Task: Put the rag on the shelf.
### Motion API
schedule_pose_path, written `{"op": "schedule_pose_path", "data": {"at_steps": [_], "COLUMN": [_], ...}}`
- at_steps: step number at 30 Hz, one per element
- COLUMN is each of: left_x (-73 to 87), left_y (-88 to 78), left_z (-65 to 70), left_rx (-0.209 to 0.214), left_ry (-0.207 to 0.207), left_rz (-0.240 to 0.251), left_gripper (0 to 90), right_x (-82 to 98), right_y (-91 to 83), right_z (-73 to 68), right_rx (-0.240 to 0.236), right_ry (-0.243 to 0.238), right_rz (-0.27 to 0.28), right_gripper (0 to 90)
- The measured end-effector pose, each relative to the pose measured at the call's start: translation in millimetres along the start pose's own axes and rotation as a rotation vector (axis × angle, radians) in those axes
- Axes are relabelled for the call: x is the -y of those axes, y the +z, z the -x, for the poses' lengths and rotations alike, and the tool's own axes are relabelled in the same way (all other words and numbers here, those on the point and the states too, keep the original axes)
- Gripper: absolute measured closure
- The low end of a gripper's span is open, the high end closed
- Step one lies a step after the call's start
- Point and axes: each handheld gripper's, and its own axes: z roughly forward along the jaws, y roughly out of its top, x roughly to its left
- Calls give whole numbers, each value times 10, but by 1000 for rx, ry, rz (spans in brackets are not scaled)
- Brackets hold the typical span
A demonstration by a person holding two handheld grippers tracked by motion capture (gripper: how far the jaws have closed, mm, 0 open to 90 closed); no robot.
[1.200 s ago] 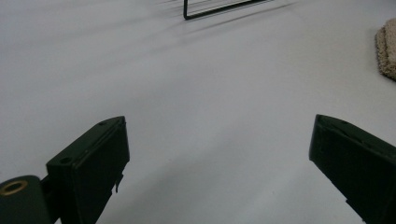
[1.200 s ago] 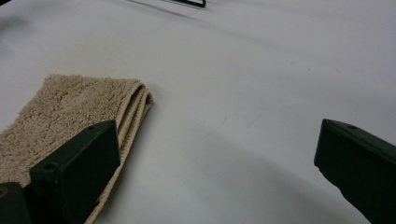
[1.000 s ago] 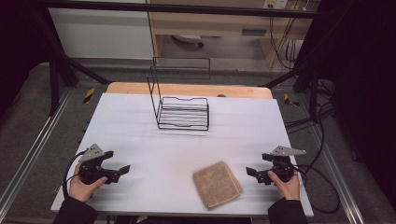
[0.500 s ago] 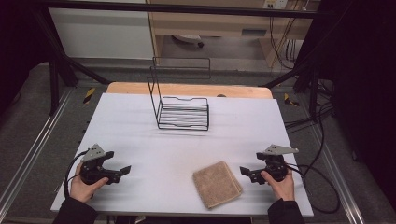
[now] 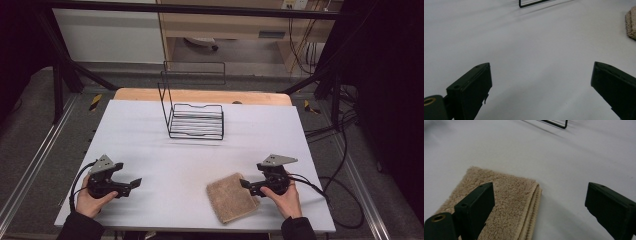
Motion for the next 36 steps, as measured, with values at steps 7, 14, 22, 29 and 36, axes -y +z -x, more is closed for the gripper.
{"op": "schedule_pose_path", "data": {"at_steps": [7,14,22,29,36], "left_x": [-3,-2,-3,-4,-7], "left_y": [3,10,12,16,19], "left_z": [7,3,6,6,13], "left_rx": [-1,2,-2,-4,-7], "left_ry": [-4,-13,-15,-15,-10], "left_rz": [-2,-2,-2,-3,-6], "left_gripper": [35,41,44,48,50], "right_x": [-14,-13,-5,-7,-24], "right_y": [177,332,377,374,347], "right_z": [29,23,-4,-20,-18], "right_rx": [2,-27,-71,-101,-115], "right_ry": [25,21,39,59,62], "right_rz": [-60,-126,-151,-167,-167], "right_gripper": [270,458,625,759,834]}}
